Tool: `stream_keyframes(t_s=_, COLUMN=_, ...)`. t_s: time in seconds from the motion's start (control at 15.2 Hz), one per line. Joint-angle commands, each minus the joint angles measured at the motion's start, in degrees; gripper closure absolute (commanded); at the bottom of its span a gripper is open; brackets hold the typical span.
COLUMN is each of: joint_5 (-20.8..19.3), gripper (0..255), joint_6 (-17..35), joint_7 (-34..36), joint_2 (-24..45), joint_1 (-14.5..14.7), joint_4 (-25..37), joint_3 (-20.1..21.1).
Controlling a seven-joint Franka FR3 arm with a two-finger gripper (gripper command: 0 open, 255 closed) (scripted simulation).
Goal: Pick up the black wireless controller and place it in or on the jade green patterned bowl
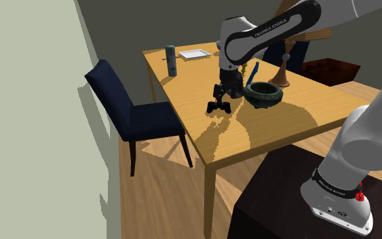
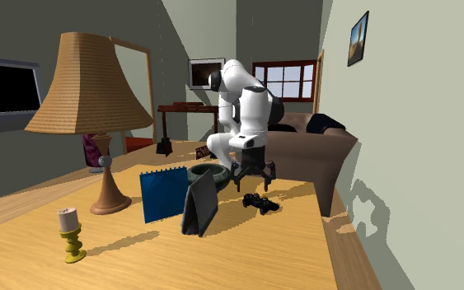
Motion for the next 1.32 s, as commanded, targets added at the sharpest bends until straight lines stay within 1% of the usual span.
stream_keyframes(t_s=0.0, joint_5=0.0, gripper=0, joint_6=0.1, joint_7=0.0, joint_2=0.1, joint_1=0.0, joint_4=0.0, joint_3=0.0)
stream_keyframes(t_s=0.2, joint_5=0.0, gripper=0, joint_6=0.1, joint_7=0.0, joint_2=0.1, joint_1=0.0, joint_4=0.0, joint_3=0.0)
stream_keyframes(t_s=0.26, joint_5=0.0, gripper=255, joint_6=0.1, joint_7=0.0, joint_2=0.1, joint_1=0.0, joint_4=0.0, joint_3=0.0)
stream_keyframes(t_s=0.86, joint_5=0.0, gripper=255, joint_6=0.1, joint_7=0.0, joint_2=0.1, joint_1=0.0, joint_4=0.0, joint_3=0.0)
stream_keyframes(t_s=1.12, joint_5=0.0, gripper=255, joint_6=-3.1, joint_7=0.0, joint_2=-1.1, joint_1=0.0, joint_4=2.0, joint_3=0.0)
stream_keyframes(t_s=1.19, joint_5=0.0, gripper=255, joint_6=-2.2, joint_7=0.0, joint_2=-0.8, joint_1=0.0, joint_4=1.5, joint_3=0.0)
stream_keyframes(t_s=1.25, joint_5=0.0, gripper=0, joint_6=-2.2, joint_7=0.0, joint_2=-0.8, joint_1=0.0, joint_4=1.5, joint_3=0.0)
